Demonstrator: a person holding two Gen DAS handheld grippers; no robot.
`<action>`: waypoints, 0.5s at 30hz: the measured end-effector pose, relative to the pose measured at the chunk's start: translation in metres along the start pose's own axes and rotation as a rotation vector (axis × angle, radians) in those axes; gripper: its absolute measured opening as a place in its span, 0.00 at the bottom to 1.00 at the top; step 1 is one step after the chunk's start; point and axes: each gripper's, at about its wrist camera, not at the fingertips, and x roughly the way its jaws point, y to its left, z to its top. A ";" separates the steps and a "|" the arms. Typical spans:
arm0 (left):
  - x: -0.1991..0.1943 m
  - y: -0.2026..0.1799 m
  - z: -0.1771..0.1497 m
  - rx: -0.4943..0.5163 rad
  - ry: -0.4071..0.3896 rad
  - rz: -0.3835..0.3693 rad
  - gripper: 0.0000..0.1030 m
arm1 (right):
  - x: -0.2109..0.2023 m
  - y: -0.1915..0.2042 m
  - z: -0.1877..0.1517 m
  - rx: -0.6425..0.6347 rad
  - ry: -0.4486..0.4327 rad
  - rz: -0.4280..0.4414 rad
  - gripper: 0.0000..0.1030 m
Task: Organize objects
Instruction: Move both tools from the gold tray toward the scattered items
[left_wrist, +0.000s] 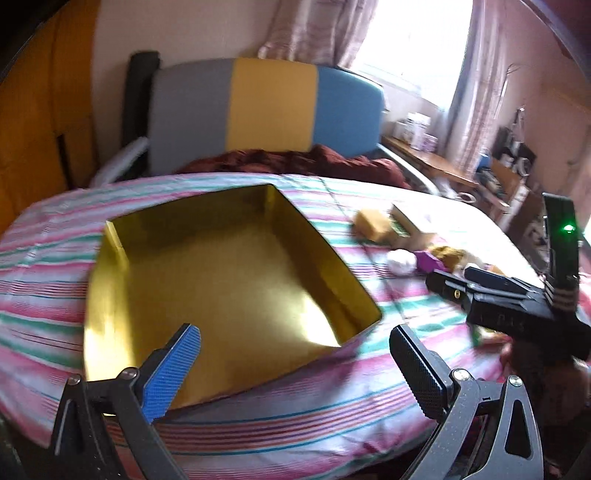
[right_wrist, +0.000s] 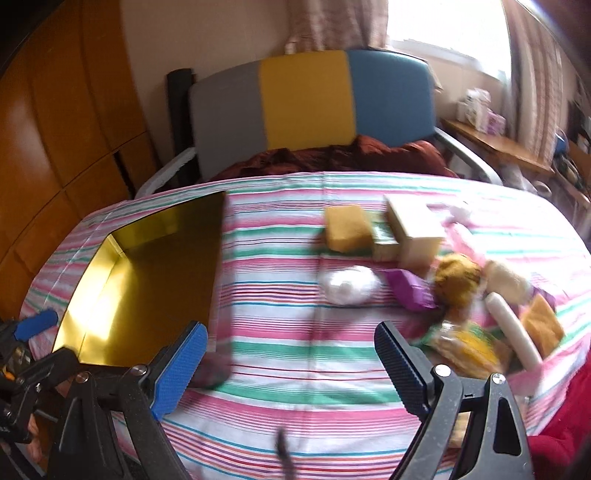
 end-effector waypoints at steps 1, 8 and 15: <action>0.001 -0.003 0.002 -0.003 0.006 -0.015 1.00 | -0.002 -0.012 0.002 0.030 0.000 -0.006 0.91; 0.013 -0.040 0.019 0.077 0.006 -0.139 1.00 | -0.019 -0.089 0.014 0.191 -0.004 -0.089 0.91; 0.050 -0.085 0.043 0.212 0.034 -0.183 1.00 | -0.031 -0.138 0.022 0.307 -0.011 -0.119 0.91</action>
